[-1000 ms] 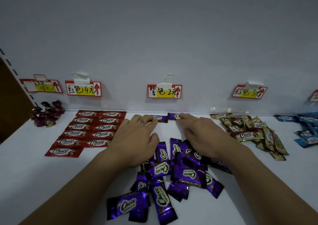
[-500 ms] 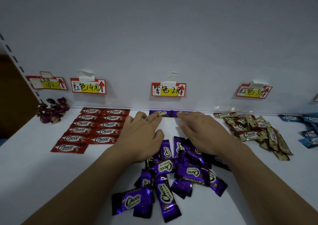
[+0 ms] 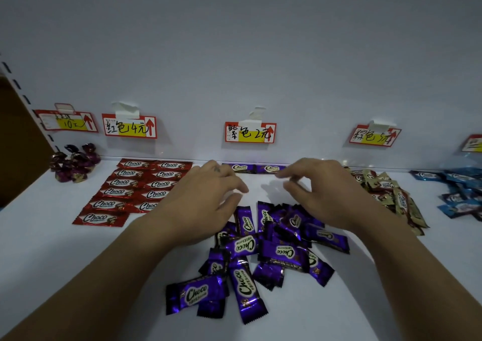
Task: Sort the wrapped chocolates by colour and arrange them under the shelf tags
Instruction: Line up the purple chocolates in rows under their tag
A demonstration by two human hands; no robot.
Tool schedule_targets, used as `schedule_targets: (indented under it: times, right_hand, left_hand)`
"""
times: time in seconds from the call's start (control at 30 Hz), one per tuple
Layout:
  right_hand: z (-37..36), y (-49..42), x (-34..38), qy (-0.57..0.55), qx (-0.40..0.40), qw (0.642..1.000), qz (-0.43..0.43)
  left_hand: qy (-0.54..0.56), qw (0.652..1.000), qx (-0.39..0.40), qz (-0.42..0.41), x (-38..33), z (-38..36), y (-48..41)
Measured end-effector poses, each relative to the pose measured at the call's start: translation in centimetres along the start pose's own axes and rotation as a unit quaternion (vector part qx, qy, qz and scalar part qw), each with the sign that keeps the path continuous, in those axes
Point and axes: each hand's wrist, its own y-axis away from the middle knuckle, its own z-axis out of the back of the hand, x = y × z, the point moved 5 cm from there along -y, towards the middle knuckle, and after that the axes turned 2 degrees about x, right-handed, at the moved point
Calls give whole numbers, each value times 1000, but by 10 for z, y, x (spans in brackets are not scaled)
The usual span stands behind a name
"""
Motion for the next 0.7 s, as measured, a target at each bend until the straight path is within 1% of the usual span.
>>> schedule_targets:
  times: [0.1, 0.2, 0.3, 0.4, 0.5, 0.6, 0.7]
  right_hand:
    - [-4, 15, 7, -3, 81, 997, -6]
    - [-15, 16, 17, 5, 119, 993, -9]
    - [-28, 12, 23, 28, 134, 990, 22]
    - [-33, 10, 22, 15, 144, 989, 14]
    - [-34, 8, 20, -4, 124, 992, 4]
    - [-31, 7, 12, -47, 93, 994, -12]
    - [-22, 6, 0, -97, 57, 993, -42]
  left_hand:
    - [6, 997, 82, -7, -5, -3, 10]
    - [-19, 991, 135, -15, -10, -10, 10]
    - [-6, 990, 137, -15, -9, -13, 7]
    - [15, 992, 121, -14, -5, -12, 8]
    - [34, 991, 126, -16, -5, -14, 8]
    - [65, 988, 139, -3, -8, -14, 7]
    - [43, 990, 130, -17, -10, -12, 3]
